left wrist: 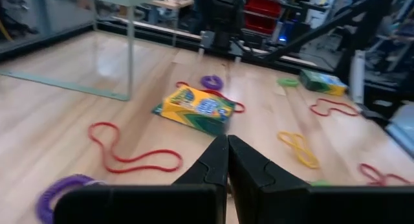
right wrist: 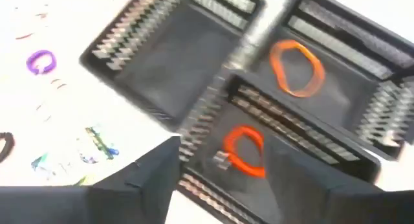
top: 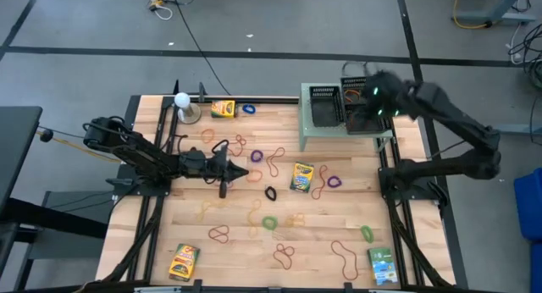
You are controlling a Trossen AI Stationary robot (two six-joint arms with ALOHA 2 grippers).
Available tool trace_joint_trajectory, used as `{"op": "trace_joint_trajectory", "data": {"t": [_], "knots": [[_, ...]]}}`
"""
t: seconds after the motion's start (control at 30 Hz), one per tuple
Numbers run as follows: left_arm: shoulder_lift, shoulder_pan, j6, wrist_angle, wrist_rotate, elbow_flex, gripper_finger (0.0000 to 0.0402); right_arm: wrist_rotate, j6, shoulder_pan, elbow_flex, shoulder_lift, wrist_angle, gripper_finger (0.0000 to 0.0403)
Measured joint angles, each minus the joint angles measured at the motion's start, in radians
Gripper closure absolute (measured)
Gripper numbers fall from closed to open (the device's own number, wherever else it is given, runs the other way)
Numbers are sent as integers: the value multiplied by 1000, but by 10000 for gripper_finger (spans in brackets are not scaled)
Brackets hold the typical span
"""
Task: Pick & Place Office Desk Supplies
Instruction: Put the top left yellow crayon box into the left black bin on the shelf
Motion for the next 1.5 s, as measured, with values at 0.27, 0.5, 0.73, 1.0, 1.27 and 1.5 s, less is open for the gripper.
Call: {"op": "trace_joint_trajectory", "data": {"t": [0.27, 0.5, 0.73, 1.0, 1.27, 1.5], "knots": [[0, 2, 1, -7, 57, 0, 392, 214, 100, 461, -286, -90, 404, 347], [-1, 2, 42, -25, 214, 33, 395, 318, -58, 708, -617, -65, 1097, 384], [-1, 3, 45, -257, 209, 99, 393, 314, -146, 786, -864, -26, 1592, 380], [-90, 21, 63, -676, -9, 268, 393, 314, -223, 787, -903, -28, 1672, 396], [-159, 236, 146, -1244, -243, 529, 366, 313, -245, 787, -903, -28, 1681, 387], [-39, 517, 241, -1428, -268, 685, 305, 312, -248, 787, -903, -28, 1685, 391]]}}
